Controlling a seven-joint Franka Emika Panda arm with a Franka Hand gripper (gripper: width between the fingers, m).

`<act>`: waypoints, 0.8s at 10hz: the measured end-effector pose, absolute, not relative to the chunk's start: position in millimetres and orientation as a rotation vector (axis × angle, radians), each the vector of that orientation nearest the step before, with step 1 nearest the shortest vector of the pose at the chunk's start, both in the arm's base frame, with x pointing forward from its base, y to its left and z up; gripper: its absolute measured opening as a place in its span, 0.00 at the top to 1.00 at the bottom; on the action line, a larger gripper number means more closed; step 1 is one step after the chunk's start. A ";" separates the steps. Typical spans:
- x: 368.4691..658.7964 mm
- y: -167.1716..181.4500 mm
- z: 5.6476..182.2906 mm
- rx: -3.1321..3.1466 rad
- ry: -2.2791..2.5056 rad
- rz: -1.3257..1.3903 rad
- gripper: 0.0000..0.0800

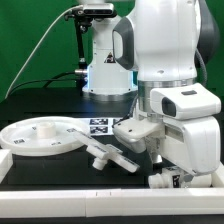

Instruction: Assemble round table

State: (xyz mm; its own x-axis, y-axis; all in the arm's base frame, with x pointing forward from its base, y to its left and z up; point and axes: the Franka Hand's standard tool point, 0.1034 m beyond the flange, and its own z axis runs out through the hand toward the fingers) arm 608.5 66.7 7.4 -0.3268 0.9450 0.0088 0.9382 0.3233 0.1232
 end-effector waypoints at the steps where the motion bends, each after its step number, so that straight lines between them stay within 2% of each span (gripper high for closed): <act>1: 608.5 66.2 7.3 1.787 2.500 0.162 0.35; 2: 608.5 66.1 7.3 1.787 2.500 0.162 0.35; 3: 608.5 65.9 7.3 1.787 2.499 0.162 0.53; 4: 608.6 65.7 7.3 1.788 2.499 0.162 0.60; 6: 608.8 65.5 8.1 1.844 2.459 0.165 0.60; 8: 595.6 61.9 34.2 2.104 2.240 0.177 0.60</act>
Offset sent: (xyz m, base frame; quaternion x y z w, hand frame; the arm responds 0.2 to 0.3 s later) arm 0.0000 0.0000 0.0000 0.0000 0.0000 0.0000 1.0000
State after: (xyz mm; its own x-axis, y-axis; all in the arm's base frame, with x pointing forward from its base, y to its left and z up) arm 595.6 61.9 34.2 -0.0646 0.9974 0.0325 0.9901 0.0600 0.1270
